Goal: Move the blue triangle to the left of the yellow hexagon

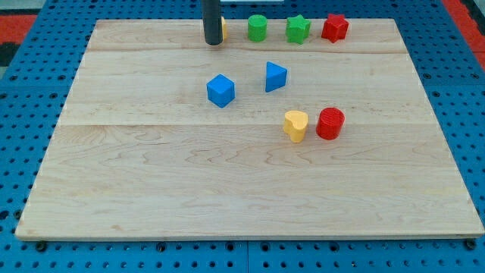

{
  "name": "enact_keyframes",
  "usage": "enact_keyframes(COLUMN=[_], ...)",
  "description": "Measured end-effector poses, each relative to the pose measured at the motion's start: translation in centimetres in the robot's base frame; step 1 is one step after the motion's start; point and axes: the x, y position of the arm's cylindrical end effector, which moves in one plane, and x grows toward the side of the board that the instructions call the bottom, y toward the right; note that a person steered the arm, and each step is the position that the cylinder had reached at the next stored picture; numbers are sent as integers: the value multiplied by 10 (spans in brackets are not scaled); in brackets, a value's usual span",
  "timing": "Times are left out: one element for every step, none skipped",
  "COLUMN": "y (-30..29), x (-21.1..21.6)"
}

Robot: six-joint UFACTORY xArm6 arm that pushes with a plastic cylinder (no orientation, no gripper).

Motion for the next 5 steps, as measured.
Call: enact_keyframes(y=[5,82,177,225,193], x=[15,64,102,146,143])
